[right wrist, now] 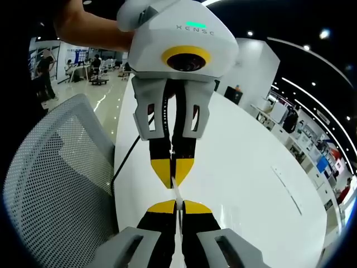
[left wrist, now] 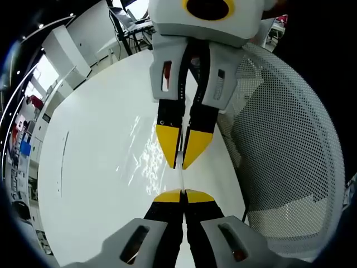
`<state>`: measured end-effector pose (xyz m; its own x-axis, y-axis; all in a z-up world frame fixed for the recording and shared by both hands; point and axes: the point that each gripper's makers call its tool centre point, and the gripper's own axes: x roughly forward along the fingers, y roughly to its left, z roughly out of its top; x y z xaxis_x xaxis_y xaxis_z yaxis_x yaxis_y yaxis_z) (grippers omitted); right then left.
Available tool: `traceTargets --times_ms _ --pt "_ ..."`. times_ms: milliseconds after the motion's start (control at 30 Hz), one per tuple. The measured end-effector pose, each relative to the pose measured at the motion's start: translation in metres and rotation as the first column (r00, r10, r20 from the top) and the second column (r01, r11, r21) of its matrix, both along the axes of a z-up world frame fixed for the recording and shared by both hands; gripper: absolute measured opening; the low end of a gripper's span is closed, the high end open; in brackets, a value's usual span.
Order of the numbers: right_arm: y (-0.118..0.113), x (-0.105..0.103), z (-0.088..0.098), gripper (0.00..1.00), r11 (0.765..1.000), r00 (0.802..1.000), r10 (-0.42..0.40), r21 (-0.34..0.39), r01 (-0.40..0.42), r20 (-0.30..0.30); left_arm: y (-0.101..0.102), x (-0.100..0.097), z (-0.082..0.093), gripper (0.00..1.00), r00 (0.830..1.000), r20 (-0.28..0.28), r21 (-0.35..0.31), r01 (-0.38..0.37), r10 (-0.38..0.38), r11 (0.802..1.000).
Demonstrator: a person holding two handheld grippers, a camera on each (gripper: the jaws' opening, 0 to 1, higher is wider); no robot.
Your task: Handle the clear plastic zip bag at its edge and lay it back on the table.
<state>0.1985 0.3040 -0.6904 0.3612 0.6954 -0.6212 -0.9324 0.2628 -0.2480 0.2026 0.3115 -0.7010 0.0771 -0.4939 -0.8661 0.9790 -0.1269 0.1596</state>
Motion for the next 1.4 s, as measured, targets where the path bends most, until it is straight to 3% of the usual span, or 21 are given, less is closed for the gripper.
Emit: traceTargets --times_ms 1400 --pt "-0.0035 -0.0007 -0.0016 0.00 1.000 1.000 -0.013 0.006 0.013 -0.007 0.0017 -0.0015 -0.0019 0.00 1.000 -0.008 0.009 -0.006 0.006 1.000"
